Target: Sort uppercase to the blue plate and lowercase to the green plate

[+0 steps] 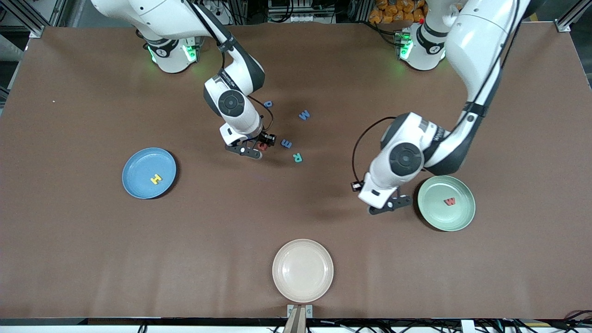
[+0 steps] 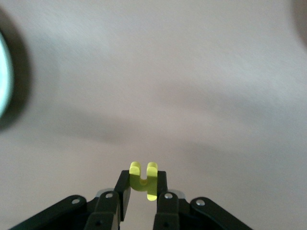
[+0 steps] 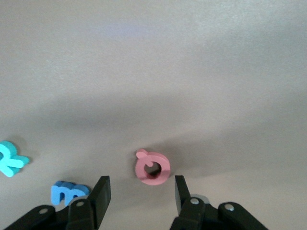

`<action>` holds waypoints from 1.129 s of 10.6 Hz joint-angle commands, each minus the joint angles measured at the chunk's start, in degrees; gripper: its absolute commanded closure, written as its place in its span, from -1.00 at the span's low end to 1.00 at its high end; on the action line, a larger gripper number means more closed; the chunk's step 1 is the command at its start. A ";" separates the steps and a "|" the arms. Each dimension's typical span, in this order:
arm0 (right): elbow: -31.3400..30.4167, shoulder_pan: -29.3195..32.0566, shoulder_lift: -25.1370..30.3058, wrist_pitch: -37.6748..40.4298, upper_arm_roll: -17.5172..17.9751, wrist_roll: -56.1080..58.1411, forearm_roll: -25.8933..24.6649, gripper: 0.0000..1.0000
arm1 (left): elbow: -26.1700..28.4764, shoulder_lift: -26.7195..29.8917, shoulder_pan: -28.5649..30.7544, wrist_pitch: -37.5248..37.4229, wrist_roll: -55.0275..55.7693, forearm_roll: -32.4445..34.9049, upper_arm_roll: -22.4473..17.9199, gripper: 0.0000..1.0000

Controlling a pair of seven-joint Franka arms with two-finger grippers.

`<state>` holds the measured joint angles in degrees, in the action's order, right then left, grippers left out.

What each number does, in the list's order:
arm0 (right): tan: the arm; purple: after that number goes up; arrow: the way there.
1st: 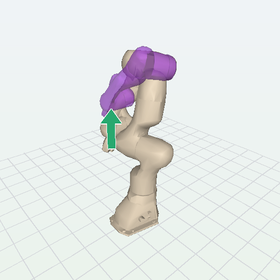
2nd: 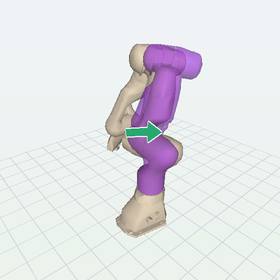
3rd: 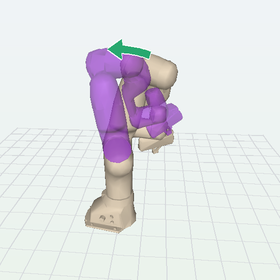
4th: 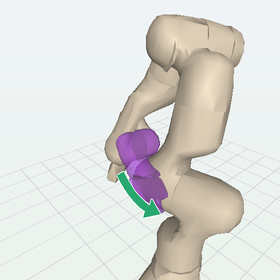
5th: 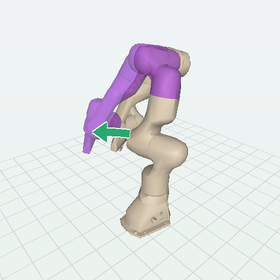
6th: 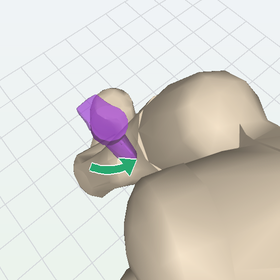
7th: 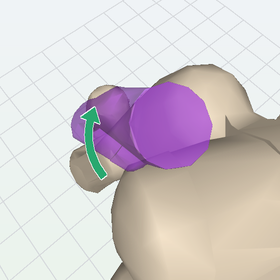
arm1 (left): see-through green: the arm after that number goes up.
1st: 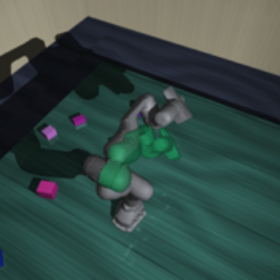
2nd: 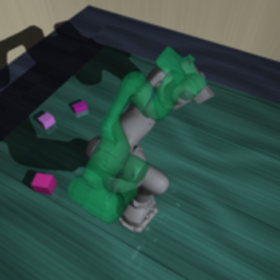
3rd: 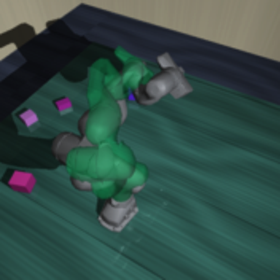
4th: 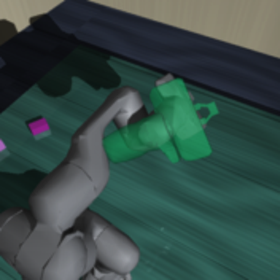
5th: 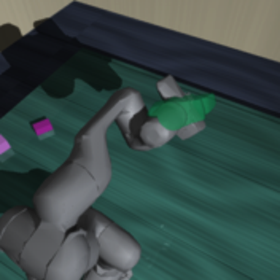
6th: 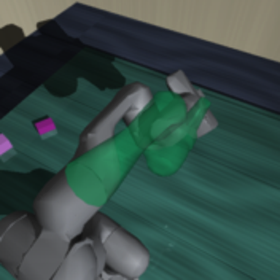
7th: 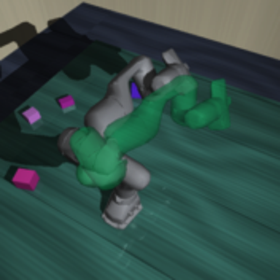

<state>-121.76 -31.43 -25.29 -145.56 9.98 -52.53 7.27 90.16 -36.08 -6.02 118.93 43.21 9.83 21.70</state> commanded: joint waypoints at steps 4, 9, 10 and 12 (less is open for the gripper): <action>-5.60 0.59 0.94 -7.11 0.66 -2.13 -4.45 -0.25 | 0.64 -1.62 15.05 -0.55 -25.49 1.42 0.19 1.00; -5.42 0.41 0.24 -7.11 1.36 -3.70 -4.02 -0.08 | -0.60 -6.90 20.61 4.01 -32.74 3.62 -1.83 0.43; -5.16 0.41 0.06 -7.20 1.54 -4.33 -4.19 -0.08 | -0.60 -6.90 20.44 4.37 -32.75 3.71 -1.83 0.05; -4.81 0.41 -0.29 -7.28 1.54 -4.42 -4.45 -0.08 | -0.60 -6.11 20.09 4.29 -32.57 3.88 -1.83 -1.00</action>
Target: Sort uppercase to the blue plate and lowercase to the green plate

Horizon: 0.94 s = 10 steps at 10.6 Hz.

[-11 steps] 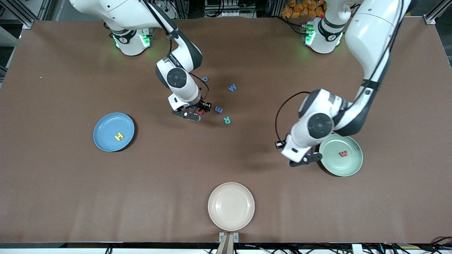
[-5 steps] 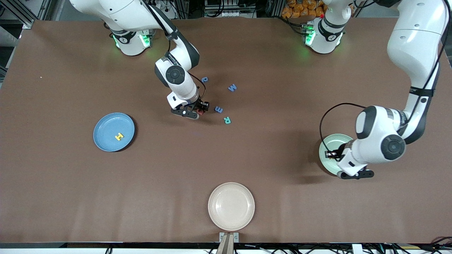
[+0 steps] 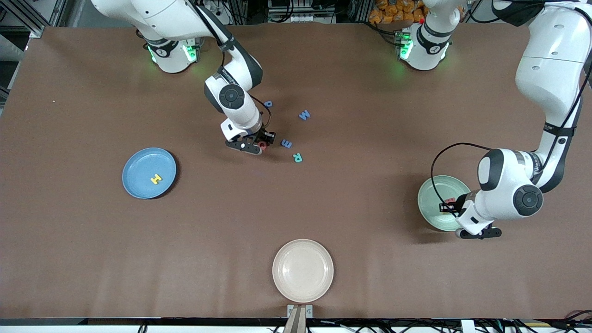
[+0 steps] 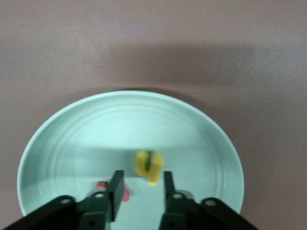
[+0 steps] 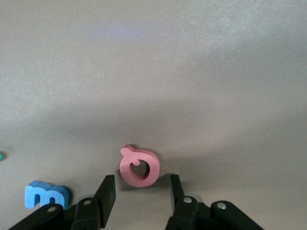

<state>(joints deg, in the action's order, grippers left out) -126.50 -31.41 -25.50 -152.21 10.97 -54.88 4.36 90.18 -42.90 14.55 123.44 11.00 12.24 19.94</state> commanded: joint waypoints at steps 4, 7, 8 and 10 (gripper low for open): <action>-0.06 -0.23 -1.12 -2.38 0.63 -2.16 -1.64 -0.08 | -0.44 5.01 -3.20 -3.62 0.86 1.47 0.54 -1.00; -0.06 -0.32 -1.21 -2.57 0.63 -2.95 -1.72 0.02 | -0.53 9.49 -9.26 -8.73 3.05 0.69 0.63 -1.00; -0.06 -0.32 -1.21 -2.57 0.63 -2.95 -1.81 0.07 | -0.44 10.37 -11.63 -9.27 6.11 0.60 0.63 -1.00; -0.06 -0.41 -1.30 -2.57 0.63 -2.86 -1.90 0.20 | -0.53 10.73 -17.08 -10.15 17.59 0.59 0.63 -1.00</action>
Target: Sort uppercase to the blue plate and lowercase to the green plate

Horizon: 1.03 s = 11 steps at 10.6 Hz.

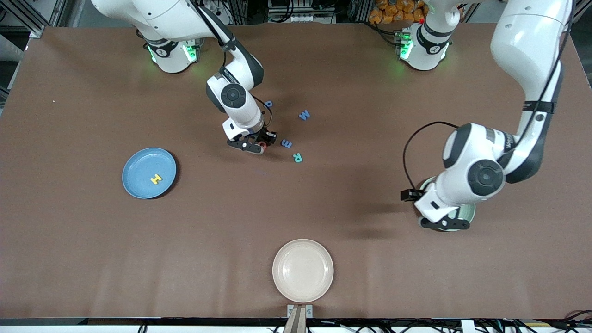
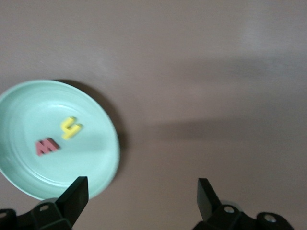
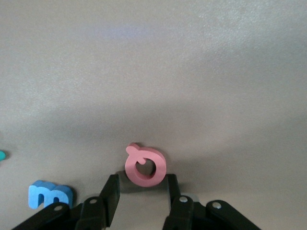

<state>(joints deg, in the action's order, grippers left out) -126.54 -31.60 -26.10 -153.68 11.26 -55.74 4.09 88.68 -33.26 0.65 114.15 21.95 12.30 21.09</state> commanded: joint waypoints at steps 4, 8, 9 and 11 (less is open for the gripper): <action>-0.02 -0.13 -0.88 -1.00 0.34 -2.01 -2.69 0.29 | 0.97 0.30 -9.86 -0.77 26.43 -0.60 1.58 -1.00; 0.68 0.31 -0.79 -0.92 0.26 -3.40 -2.60 0.29 | 0.97 0.21 -13.83 -0.77 40.50 -2.80 1.67 -1.00; 0.95 0.40 -0.79 -0.92 0.17 -3.41 -2.60 0.27 | 0.97 -0.13 -14.53 -0.68 43.67 -3.33 1.67 -1.00; 0.95 0.66 -0.79 -1.00 -0.27 -3.50 -2.69 0.25 | 0.97 -0.84 -14.63 -0.07 48.95 -6.74 1.67 -1.00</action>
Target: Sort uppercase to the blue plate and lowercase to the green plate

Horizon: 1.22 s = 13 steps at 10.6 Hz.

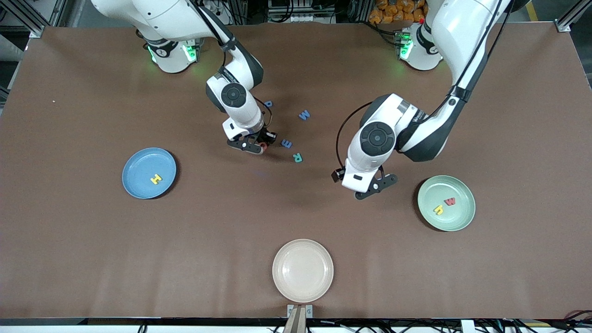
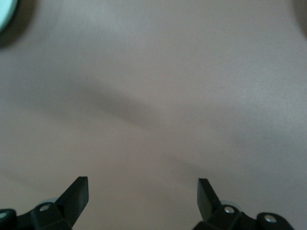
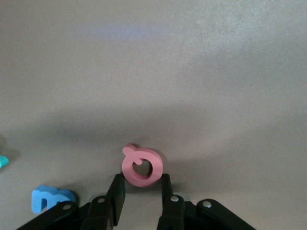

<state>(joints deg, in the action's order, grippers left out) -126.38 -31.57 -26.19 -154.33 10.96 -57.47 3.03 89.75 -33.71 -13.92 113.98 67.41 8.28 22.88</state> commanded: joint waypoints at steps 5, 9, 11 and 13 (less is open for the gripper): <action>1.05 1.24 -0.44 -0.28 -0.15 -2.48 -1.98 0.28 | -0.19 -2.93 -3.30 0.81 12.73 -4.24 -0.21 -1.00; 2.10 5.20 1.49 4.81 -0.15 2.07 -5.14 0.36 | -0.19 -4.88 -6.47 5.98 23.97 -4.85 -0.21 -1.00; 2.01 7.47 2.54 6.49 -0.24 7.95 -5.14 0.36 | -0.10 -5.66 -8.57 8.79 28.73 -6.87 -0.21 -1.00; 2.19 8.71 3.60 9.73 -3.47 16.29 -5.14 0.36 | 0.25 -6.80 -11.12 14.48 35.30 -7.14 -0.29 -1.00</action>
<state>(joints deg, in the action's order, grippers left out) -123.63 -24.32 -24.64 -146.89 8.96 -46.32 -1.08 89.98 -39.60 -23.13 124.78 98.20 2.34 22.99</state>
